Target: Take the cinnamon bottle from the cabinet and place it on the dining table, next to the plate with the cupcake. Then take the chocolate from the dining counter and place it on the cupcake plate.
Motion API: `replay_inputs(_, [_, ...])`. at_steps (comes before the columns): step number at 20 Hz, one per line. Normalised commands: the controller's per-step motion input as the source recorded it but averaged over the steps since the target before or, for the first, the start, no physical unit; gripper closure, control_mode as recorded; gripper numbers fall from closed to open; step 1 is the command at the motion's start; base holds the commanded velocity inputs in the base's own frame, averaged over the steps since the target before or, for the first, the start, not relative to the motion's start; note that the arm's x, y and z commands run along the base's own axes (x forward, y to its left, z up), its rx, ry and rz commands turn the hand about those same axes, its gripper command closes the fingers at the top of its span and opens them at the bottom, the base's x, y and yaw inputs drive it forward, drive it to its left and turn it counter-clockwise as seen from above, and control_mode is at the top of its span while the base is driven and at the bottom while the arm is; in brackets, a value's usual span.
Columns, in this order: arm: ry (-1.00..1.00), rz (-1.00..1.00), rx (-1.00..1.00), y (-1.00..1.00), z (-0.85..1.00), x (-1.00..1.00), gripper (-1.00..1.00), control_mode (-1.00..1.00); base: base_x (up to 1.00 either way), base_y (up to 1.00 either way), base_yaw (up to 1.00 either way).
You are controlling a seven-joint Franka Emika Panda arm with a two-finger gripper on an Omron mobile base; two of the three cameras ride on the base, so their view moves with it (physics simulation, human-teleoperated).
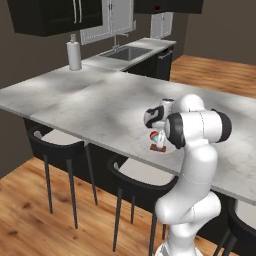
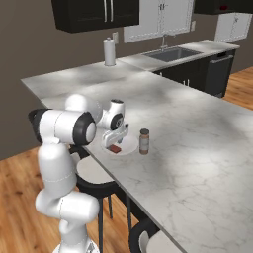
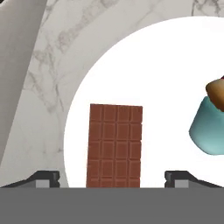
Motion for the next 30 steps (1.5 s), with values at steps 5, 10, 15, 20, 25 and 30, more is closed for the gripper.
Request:
replay_inputs(5, [0.00, 0.00, 0.00, 0.00, 0.27, -0.03, -1.00, -1.00, 0.00, 0.00, 0.00])
replay_inputs(10, [0.00, -0.07, 0.00, 0.00, 0.37, -0.38, -1.00, -1.00, 0.00, 0.00, 0.00])
replay_inputs(15, [0.00, -0.22, 0.00, 0.00, 0.22, -0.55, -1.00, -1.00, 0.00, 0.00, 0.00])
replay_inputs(20, [0.00, -0.32, 0.00, -0.01, 0.16, -0.64, -1.00, -1.00, 0.00, 0.00, 0.00])
replay_inputs(25, [-0.02, -0.31, 0.00, -0.03, 0.12, -0.64, -1.00, -1.00, 0.00, 0.00, 0.00])
replay_inputs(30, [-0.05, -0.31, 0.00, -0.03, 0.11, -0.66, -1.00, -1.00, 0.00, 0.00, 0.00])
